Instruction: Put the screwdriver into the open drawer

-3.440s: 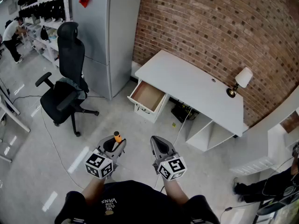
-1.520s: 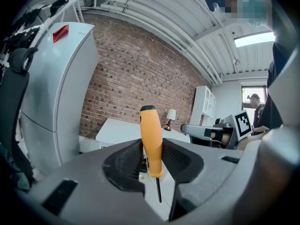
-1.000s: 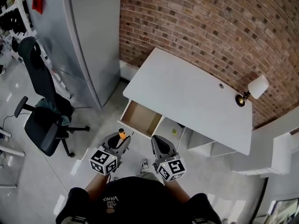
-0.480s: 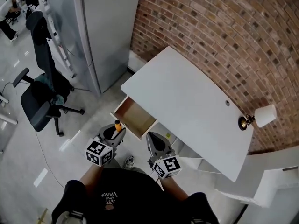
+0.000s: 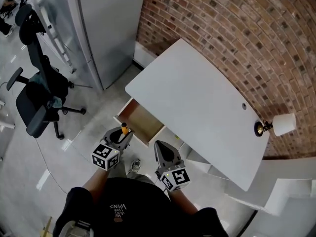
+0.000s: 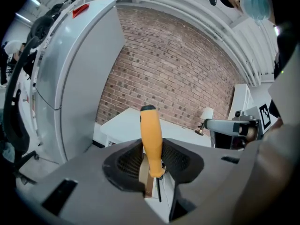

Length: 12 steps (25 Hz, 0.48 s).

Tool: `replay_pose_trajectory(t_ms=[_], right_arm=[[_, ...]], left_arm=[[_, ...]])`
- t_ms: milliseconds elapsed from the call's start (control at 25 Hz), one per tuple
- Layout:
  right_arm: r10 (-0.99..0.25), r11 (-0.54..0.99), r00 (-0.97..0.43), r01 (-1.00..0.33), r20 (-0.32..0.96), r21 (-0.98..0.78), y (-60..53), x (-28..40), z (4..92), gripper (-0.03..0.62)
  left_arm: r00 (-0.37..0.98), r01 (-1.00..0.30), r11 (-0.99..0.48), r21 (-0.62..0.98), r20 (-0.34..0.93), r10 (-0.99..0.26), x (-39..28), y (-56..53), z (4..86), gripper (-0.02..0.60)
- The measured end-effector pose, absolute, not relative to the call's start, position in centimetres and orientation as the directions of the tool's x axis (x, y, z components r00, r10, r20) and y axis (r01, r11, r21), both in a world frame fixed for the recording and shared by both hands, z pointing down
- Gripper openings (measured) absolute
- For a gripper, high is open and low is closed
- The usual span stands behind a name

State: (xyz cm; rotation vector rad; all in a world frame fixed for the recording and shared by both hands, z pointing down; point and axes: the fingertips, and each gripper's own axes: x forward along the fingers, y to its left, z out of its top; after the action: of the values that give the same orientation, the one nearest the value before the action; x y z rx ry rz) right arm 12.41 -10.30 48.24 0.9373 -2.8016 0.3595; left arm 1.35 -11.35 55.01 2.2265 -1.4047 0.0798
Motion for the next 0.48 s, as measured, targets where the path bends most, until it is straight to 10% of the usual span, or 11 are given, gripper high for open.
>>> replay_pose_trajectory(t_ms=[480], right_arm=[[-0.567, 0.744, -0.768, -0.633, 0.300, -0.214, -14.5, 8.2, 53.9, -0.005]], left_arm=[[0.524, -0.825, -0.359, 0.438, 0.352, -0.775, 0.0, -19.0, 63.1, 0.120]])
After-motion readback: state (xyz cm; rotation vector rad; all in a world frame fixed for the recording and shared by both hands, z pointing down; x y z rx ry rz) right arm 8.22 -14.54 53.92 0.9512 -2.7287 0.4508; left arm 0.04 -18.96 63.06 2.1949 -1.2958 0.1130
